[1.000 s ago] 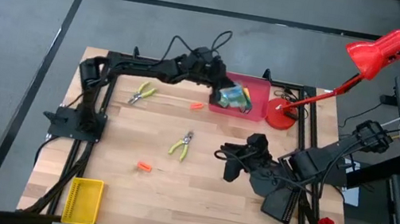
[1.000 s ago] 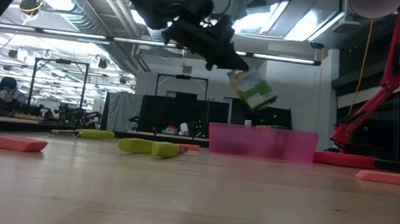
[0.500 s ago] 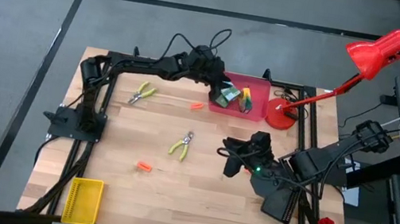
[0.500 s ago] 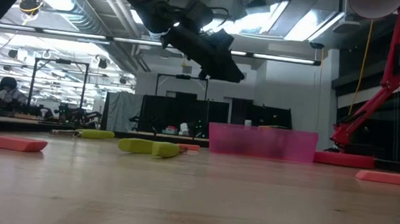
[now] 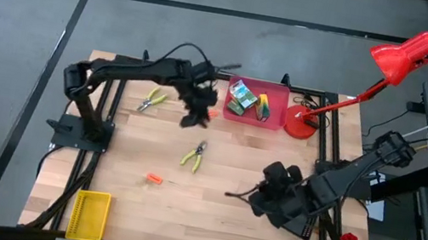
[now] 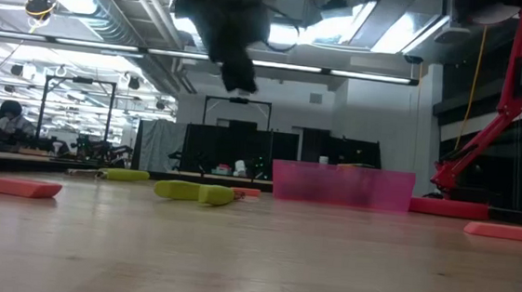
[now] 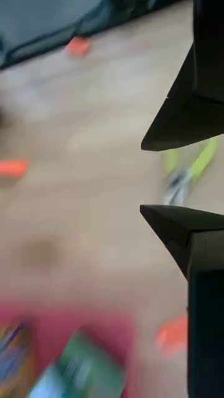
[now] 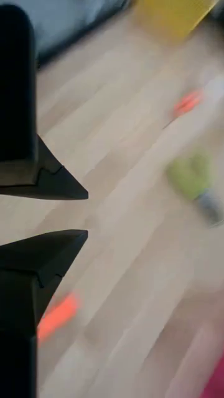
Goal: Pick & Place School Supplies
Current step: Put the orange eraser into the yellow bin
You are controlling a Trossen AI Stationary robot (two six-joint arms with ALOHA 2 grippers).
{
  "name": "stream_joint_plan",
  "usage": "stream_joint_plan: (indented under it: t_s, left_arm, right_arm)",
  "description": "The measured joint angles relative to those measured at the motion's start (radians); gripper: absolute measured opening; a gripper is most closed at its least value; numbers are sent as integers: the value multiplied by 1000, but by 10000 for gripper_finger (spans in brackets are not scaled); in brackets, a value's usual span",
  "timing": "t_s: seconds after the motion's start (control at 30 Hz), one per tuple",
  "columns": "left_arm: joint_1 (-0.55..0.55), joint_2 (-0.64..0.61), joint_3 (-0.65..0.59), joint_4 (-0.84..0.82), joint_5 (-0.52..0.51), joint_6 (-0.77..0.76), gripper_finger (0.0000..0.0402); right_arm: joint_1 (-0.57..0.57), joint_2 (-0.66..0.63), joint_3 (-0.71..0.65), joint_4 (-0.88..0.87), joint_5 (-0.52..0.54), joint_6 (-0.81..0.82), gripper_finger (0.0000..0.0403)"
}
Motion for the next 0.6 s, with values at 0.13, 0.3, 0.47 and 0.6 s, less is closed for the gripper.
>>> stream_joint_plan:
  t_s: [0.13, 0.3, 0.47, 0.6]
  left_arm:
    - [-99, -74, -2, -146, -15, 1, 148]
    - [-267, -181, -2, -170, -180, -48, 150]
    - [-428, -289, -2, -159, -388, -144, 150]
    - [-523, -373, -2, -137, -488, -245, 150]
  right_arm:
    - [-18, 53, 0, -170, -155, -142, 91]
    - [-54, 106, -1, -293, -199, -223, 91]
    - [-127, 124, -15, -214, -285, -350, 91]
    - [-210, 123, -125, -107, -437, -425, 96]
